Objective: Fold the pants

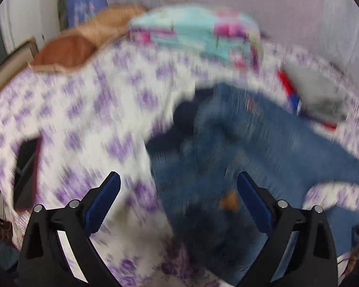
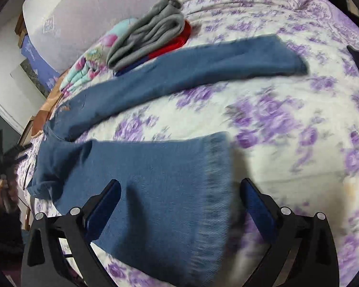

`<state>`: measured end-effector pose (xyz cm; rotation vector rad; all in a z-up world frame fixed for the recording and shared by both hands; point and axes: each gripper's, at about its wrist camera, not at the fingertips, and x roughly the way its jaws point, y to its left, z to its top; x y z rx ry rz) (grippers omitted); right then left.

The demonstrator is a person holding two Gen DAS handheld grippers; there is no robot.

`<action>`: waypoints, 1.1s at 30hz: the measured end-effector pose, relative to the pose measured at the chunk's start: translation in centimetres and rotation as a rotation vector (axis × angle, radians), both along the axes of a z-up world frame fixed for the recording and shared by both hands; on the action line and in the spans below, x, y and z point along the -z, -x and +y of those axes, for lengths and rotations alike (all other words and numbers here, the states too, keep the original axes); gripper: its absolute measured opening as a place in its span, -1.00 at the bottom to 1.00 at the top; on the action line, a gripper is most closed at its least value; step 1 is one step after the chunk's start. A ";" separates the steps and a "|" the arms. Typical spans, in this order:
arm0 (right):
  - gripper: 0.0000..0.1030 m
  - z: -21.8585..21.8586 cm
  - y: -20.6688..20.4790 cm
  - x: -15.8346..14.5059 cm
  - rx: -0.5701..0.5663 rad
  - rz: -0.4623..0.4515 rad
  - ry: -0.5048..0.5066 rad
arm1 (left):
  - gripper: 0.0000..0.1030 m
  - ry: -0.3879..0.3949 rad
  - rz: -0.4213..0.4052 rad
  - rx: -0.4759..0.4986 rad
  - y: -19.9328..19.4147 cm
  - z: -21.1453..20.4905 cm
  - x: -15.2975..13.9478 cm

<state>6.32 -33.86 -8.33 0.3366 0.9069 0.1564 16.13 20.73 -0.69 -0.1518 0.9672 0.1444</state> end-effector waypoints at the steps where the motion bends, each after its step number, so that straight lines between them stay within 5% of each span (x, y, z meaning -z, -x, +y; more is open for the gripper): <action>1: 0.70 0.6 -0.4 -0.2 -0.022 0.003 0.032 | 0.85 0.020 0.025 0.002 -0.2 -0.2 1.5; 3: -0.58 0.6 -0.6 -0.9 0.014 0.014 0.068 | 0.85 0.048 0.051 0.008 -0.9 -0.6 3.3; 4: -0.78 -0.1 -0.5 -1.3 0.016 0.010 0.012 | 0.85 0.086 0.053 0.001 -1.4 -0.7 4.1; 5: -0.79 -0.8 -0.1 -2.2 0.000 -0.006 -0.060 | 0.63 0.123 0.044 -0.010 -1.6 -0.7 4.4; 7: -0.79 -1.6 1.4 -4.7 0.017 -0.088 -0.010 | 0.17 0.168 0.017 -0.048 -1.6 -0.6 4.1; 8: -0.79 -2.1 2.5 -6.6 0.038 -0.139 0.028 | -0.25 0.162 -0.007 -0.065 -1.2 -0.5 3.2; 11: -0.79 -5.3 5.6 -11.4 0.102 -0.221 0.029 | -0.72 0.270 -0.088 -0.034 2.1 -0.4 -0.3; 14: -0.74 -9.0 6.5 -13.5 0.150 -0.215 0.065 | -0.72 0.239 -0.141 -0.018 6.6 -2.1 -3.0; 16: -0.45 -11.8 5.8 -12.1 0.195 -0.114 0.082 | -0.70 0.214 -0.140 -0.036 8.5 -2.8 -3.0; 17: -0.05 -12.7 5.5 -10.4 0.229 -0.048 0.101 | -0.62 0.203 -0.124 -0.068 9.4 -2.9 -2.2; 18: 0.18 -13.6 4.8 -8.2 0.282 0.027 0.137 | -0.29 0.200 -0.110 -0.076 9.8 -2.7 -1.5; 20: 0.18 -14.3 4.5 -5.4 0.367 0.101 0.212 | 0.09 0.159 -0.074 -0.097 10.6 -2.2 0.4; 23: 0.25 -12.9 5.9 -4.6 0.374 0.037 0.201 | 0.25 0.167 -0.053 -0.131 10.4 -0.8 2.3; 24: 0.47 -11.7 6.3 -4.9 0.352 0.008 0.192 | 0.33 0.186 -0.045 -0.140 9.9 -0.5 2.5; 27: 0.70 -8.4 6.2 -4.4 0.258 -0.015 0.229 | 0.74 0.190 -0.053 -0.126 7.7 -1.2 2.9; 29: 0.70 -7.1 5.3 -2.8 0.247 0.031 0.324 | 0.74 0.173 -0.041 -0.112 5.9 -2.1 3.7; 31: 0.70 -6.9 5.2 -1.1 0.243 0.040 0.370 | 0.55 0.244 -0.009 -0.091 4.1 -2.9 5.1; 32: 0.65 -6.4 5.4 -0.7 0.240 0.011 0.399 | 0.29 0.238 -0.021 -0.098 3.9 -3.1 5.3; 33: 0.31 -6.0 5.7 -0.7 0.226 -0.002 0.429 | -0.08 0.237 -0.049 -0.106 4.1 -3.2 5.0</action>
